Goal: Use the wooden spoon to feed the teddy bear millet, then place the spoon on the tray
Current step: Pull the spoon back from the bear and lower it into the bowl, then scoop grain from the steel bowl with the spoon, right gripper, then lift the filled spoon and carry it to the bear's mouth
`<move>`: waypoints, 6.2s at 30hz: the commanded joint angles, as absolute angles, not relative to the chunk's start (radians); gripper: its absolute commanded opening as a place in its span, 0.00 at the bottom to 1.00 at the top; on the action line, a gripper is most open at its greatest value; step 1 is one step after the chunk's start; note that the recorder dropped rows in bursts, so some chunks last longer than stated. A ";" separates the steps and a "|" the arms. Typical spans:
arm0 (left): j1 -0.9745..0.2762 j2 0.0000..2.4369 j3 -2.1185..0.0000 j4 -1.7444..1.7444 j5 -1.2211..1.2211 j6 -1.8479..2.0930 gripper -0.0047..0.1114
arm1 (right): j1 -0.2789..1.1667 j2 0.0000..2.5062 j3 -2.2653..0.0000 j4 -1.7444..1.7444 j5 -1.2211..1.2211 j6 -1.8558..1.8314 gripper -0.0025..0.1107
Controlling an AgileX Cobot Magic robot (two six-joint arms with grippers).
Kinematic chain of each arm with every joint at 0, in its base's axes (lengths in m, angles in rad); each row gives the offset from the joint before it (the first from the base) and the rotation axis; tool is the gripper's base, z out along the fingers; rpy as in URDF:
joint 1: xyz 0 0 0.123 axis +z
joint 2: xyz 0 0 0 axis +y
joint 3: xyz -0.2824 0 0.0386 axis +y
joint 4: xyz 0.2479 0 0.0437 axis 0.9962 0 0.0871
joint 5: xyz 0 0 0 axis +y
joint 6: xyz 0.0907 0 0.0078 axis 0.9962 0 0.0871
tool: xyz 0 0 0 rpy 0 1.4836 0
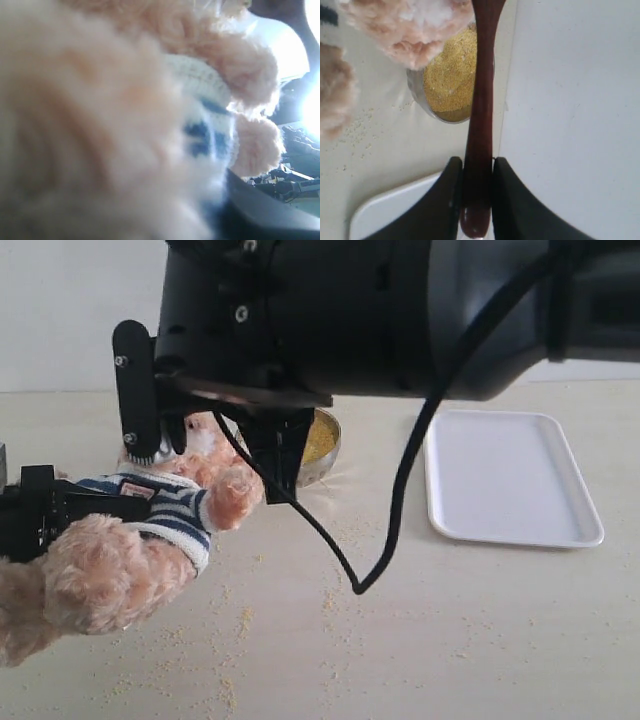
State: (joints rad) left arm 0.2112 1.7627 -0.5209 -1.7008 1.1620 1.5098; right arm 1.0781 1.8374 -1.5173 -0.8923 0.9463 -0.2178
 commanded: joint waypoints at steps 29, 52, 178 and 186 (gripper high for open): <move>0.211 1.762 -0.526 -1.744 1.221 1.511 0.08 | 0.993 1.549 -1.328 -0.960 0.924 0.006 0.02; 0.211 1.762 -0.536 -1.744 1.116 1.380 0.08 | 0.627 1.895 -1.645 -0.353 0.912 -0.475 0.02; 0.257 1.771 -0.536 -1.744 1.064 1.354 0.08 | 0.544 2.054 -1.680 0.000 0.958 -0.507 0.02; 0.257 1.771 -0.536 -1.744 1.064 1.354 0.08 | 0.544 1.988 -1.678 0.109 1.001 -0.507 0.02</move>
State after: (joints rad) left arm 0.2556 1.7737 -0.5317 -1.7256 1.0407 1.3463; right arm 0.5494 2.0242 -1.6723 0.0718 0.9762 -0.4964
